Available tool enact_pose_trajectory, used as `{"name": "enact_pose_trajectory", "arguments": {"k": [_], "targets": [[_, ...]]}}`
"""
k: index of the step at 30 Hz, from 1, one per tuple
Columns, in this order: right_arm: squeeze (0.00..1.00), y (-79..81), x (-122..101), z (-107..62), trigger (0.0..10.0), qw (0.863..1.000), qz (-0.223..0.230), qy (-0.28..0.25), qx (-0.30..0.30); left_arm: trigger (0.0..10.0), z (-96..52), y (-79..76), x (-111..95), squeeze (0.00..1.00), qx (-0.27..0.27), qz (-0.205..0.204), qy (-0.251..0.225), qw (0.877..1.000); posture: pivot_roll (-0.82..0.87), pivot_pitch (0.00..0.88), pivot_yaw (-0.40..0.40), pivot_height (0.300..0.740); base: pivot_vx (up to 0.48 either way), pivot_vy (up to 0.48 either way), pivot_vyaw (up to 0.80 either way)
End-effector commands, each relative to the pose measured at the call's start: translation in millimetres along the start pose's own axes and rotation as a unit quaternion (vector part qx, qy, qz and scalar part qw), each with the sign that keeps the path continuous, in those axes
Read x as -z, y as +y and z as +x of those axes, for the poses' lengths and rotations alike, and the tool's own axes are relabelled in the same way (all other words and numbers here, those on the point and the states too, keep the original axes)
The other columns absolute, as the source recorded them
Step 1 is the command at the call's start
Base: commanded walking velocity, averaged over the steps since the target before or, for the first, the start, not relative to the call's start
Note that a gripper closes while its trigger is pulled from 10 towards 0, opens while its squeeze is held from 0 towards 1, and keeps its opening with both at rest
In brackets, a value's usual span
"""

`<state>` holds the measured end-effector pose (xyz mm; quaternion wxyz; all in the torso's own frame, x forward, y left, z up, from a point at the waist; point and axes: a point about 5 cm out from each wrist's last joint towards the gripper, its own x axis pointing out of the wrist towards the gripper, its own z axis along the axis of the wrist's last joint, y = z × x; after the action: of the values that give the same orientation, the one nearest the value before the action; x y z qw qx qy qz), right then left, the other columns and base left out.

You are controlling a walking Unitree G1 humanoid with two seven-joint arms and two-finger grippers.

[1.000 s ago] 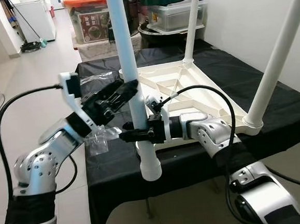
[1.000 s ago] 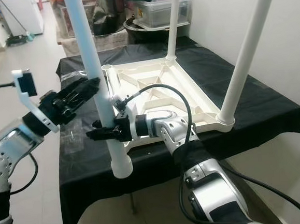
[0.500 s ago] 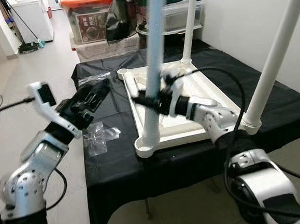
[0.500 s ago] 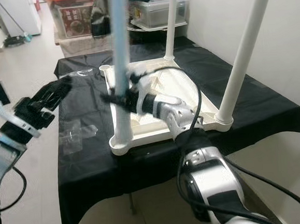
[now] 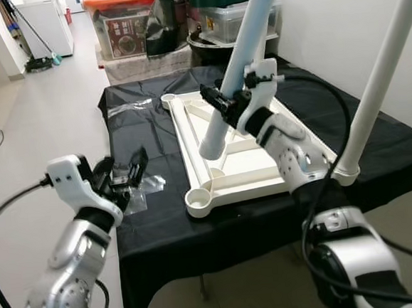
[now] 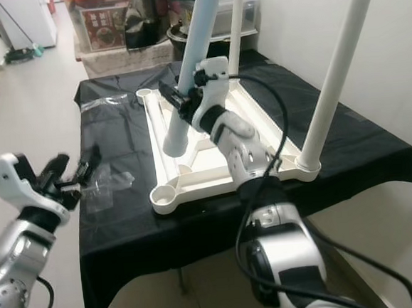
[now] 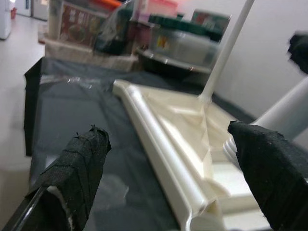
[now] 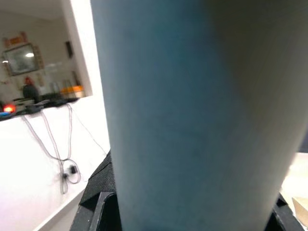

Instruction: Building children table

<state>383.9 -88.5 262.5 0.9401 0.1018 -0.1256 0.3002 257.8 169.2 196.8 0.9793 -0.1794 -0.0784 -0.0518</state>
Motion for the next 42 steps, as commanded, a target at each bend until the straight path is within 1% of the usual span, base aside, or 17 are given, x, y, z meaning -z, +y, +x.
{"name": "enact_pose_trajectory", "arguments": {"k": [1, 4, 5, 7, 9, 10, 11, 13, 16, 19, 21, 28, 32, 35, 37, 39, 42], "targets": [[0.0, 4.0, -4, 1.0, 10.0, 1.0, -0.014, -0.014, 0.013, 10.0, -3.2, -0.3, 2, 0.0, -0.015, 0.013, -0.001, 1.0, 0.0, 0.0, 0.005, 0.74, 0.0, 0.0, 0.0], [0.0, 4.7, -3, 0.8, 10.0, 0.999, -0.015, -0.015, 0.024, 10.0, -5.0, -0.4, 3, 0.0, -0.021, 0.013, 0.001, 1.0, 0.0, 0.0, 0.005, 0.74, 0.0, 0.0, 0.0], [0.0, 5.9, -3, -0.8, 10.0, 0.998, -0.025, -0.032, 0.043, 10.0, -8.1, -1.0, 5, 0.0, -0.031, 0.015, 0.003, 0.999, 0.0, 0.0, 0.007, 0.74, 0.0, 0.0, 0.0], [0.0, 5.9, -3, -0.8, 10.0, 0.998, -0.025, -0.032, 0.043, 10.0, -8.1, -1.0, 5, 0.0, -0.031, 0.015, 0.003, 0.999, 0.0, 0.0, 0.007, 0.74, 0.0, 0.0, 0.0], [0.0, 6.9, 0, -4.6, 10.0, 0.997, -0.033, -0.037, 0.061, 10.0, -12.6, -2.2, 7, 0.0, -0.046, 0.031, 0.002, 0.998, 0.0, 0.0, 0.004, 0.74, 0.0, 0.0, 0.0], [0.0, 10.0, 3, -8.4, 10.0, 0.997, -0.042, -0.037, 0.05, 10.0, -14.9, -3.3, 8, 0.0, -0.051, 0.034, 0.0, 0.998, 0.0, 0.0, 0.004, 0.74, 0.0, 0.0, 0.0], [0.0, 10.0, 3, -8.4, 10.0, 0.997, -0.042, -0.037, 0.05, 10.0, -14.9, -3.3, 8, 0.0, -0.051, 0.034, 0.0, 0.998, 0.0, 0.0, 0.004, 0.74, 0.0, 0.0, 0.0], [0.0, 16.5, 9, -16.3, 10.0, 0.998, -0.039, -0.033, 0.032, 10.0, -19.3, -4.6, 11, 0.0, -0.063, 0.053, -0.003, 0.997, 0.01, 0.0, 0.0, 0.74, 0.0, 0.0, 0.0], [0.0, 20.5, 11, -24.9, 10.0, 0.998, -0.038, -0.047, 0.024, 10.0, -22.6, -5.0, 14, 0.0, -0.076, 0.079, 0.001, 0.994, 0.01, 0.0, -0.005, 0.74, 0.0, 0.0, 0.0], [0.0, 21.2, 13, -28.3, 10.0, 0.998, -0.041, -0.046, 0.026, 10.0, -24.2, -4.7, 15, 0.0, -0.082, 0.084, 0.004, 0.993, 0.01, 0.0, -0.005, 0.74, 0.0, 0.0, 0.0], [0.0, 22.2, 17, -31.7, 10.0, 0.997, -0.055, -0.039, 0.03, 10.0, -26.1, -4.0, 16, 0.0, -0.091, 0.081, 0.006, 0.992, 0.02, 0.0, -0.009, 0.74, 0.0, 0.0, 0.4], [0.0, 21.1, 19, -35.4, 10.0, 0.997, -0.059, -0.033, 0.041, 10.0, -26.8, -7.0, 16, 0.0, -0.094, 0.081, 0.006, 0.992, 0.04, 0.0, -0.006, 0.74, 0.0, 0.0, 0.8], [0.0, 18.7, 17, -32.9, 10.0, 0.997, -0.051, -0.027, 0.048, 10.0, -27.1, -3.8, 17, 0.0, -0.108, 0.085, 0.006, 0.991, 0.04, 0.0, -0.015, 0.74, 0.0, 0.0, 0.8], [0.0, 17.5, 14, -30.9, 10.0, 0.997, -0.052, -0.03, 0.049, 10.0, -28.8, -0.1, 19, 0.0, -0.122, 0.075, 0.008, 0.99, 0.04, 0.0, -0.018, 0.74, 0.0, 0.0, 0.49], [0.0, 17.4, 14, -31.1, 10.0, 0.997, -0.053, -0.03, 0.05, 10.0, -28.7, -0.4, 19, 0.0, -0.122, 0.075, 0.008, 0.99, 0.04, 0.0, -0.02, 0.74, 0.0, 0.0, 0.49], [0.0, 14.6, 15, -30.9, 10.0, 0.997, -0.048, -0.027, 0.057, 10.0, -29.1, -0.4, 20, 0.0, -0.12, 0.084, 0.01, 0.989, 0.04, 0.0, -0.021, 0.74, 0.0, 0.0, 0.0], [0.0, 13.2, 16, -31.0, 10.0, 0.997, -0.041, -0.023, 0.062, 10.0, -29.3, 1.6, 21, 0.0, -0.129, 0.084, 0.013, 0.988, 0.04, 0.0, -0.024, 0.74, 0.0, 0.0, 0.0]]}}
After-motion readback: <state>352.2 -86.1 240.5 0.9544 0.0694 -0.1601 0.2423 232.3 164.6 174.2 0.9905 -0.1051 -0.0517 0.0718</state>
